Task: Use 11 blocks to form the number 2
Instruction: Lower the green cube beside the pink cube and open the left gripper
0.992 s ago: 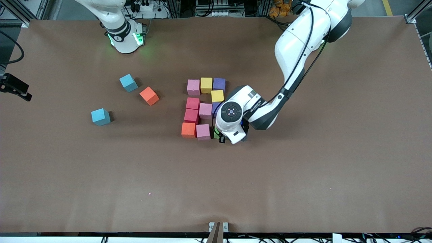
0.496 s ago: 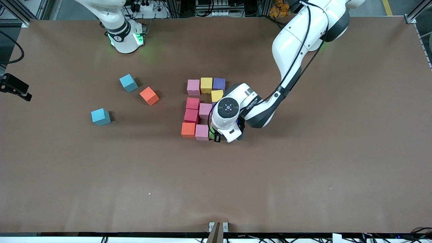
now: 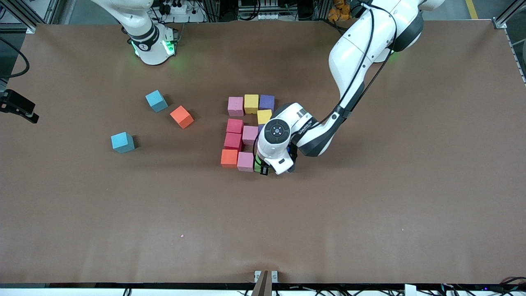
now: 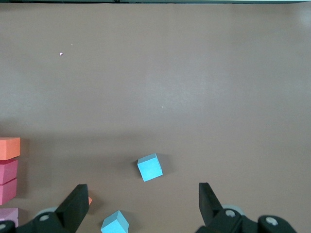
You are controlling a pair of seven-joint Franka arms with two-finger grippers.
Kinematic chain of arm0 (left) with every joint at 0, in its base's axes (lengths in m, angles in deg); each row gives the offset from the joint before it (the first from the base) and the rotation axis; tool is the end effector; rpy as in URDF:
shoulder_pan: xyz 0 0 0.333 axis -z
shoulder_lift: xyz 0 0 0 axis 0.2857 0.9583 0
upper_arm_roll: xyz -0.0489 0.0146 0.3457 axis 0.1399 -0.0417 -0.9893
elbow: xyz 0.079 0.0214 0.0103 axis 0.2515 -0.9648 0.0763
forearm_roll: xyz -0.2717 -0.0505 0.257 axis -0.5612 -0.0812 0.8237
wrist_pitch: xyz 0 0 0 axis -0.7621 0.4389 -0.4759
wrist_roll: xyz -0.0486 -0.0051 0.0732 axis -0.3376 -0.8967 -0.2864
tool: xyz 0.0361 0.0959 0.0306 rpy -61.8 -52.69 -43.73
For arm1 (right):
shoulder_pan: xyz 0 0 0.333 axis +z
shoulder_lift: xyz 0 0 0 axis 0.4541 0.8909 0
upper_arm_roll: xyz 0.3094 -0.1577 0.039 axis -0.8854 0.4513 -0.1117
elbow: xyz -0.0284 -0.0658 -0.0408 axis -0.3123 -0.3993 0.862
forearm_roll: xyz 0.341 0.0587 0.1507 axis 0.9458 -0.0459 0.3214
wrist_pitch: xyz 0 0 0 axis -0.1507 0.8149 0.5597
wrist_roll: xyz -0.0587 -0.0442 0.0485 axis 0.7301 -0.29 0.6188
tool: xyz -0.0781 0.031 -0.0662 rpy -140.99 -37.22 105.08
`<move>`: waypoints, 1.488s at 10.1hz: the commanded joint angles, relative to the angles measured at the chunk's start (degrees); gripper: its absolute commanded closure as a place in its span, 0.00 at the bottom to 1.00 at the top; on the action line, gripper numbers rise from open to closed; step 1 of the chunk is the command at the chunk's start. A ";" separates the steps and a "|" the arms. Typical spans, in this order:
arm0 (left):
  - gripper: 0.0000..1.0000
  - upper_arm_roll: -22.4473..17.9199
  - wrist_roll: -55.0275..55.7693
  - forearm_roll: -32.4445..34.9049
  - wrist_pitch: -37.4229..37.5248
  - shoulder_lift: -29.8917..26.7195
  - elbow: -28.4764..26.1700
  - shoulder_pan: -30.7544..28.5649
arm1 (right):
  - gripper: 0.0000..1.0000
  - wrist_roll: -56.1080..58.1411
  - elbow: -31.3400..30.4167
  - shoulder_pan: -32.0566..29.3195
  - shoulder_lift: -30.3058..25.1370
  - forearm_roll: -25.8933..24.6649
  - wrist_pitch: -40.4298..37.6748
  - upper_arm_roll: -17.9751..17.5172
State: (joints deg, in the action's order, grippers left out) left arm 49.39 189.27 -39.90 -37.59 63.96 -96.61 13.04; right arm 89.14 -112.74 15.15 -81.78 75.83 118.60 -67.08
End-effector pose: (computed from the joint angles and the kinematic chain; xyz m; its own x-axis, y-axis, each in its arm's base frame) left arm 0.5819 -0.5146 0.2337 0.1616 0.9783 -0.1298 0.9859 -0.1657 -0.0216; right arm 0.5532 -0.0533 0.6771 0.9960 -0.0134 0.0878 -0.0173 -0.9989 0.0442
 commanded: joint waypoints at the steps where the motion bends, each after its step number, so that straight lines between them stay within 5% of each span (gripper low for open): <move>1: 1.00 -0.95 -0.10 -1.36 -0.21 1.12 1.38 0.95 | 0.00 0.25 0.60 0.26 0.04 -0.60 -0.56 0.06; 3: 1.00 -1.30 0.08 -1.36 -0.30 1.48 1.38 0.86 | 0.00 0.34 0.60 0.26 0.04 -0.60 -0.56 0.06; 4: 0.19 -1.99 -0.01 -1.36 -0.30 1.39 1.29 0.78 | 0.00 0.34 0.43 0.26 0.13 -0.51 -0.65 -0.03; 5: 0.00 -2.09 -0.35 -1.36 -1.08 1.39 1.29 0.95 | 0.00 0.34 0.17 0.87 0.13 -0.59 -1.00 -0.03; 10: 0.00 -1.57 -0.10 -2.06 -0.57 -0.18 1.20 0.69 | 0.00 0.43 0.08 1.49 0.39 -0.68 -2.50 -0.03; 15: 0.00 -0.77 -0.62 -2.42 10.49 -6.24 1.02 -0.54 | 0.00 0.17 0.43 0.79 1.01 1.07 -1.53 0.15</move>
State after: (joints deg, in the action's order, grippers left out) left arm 48.86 189.27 -40.84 -30.96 60.86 -94.79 13.29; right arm 89.18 -112.92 16.30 -81.11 76.01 116.95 -66.96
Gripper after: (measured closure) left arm 0.000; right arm 0.000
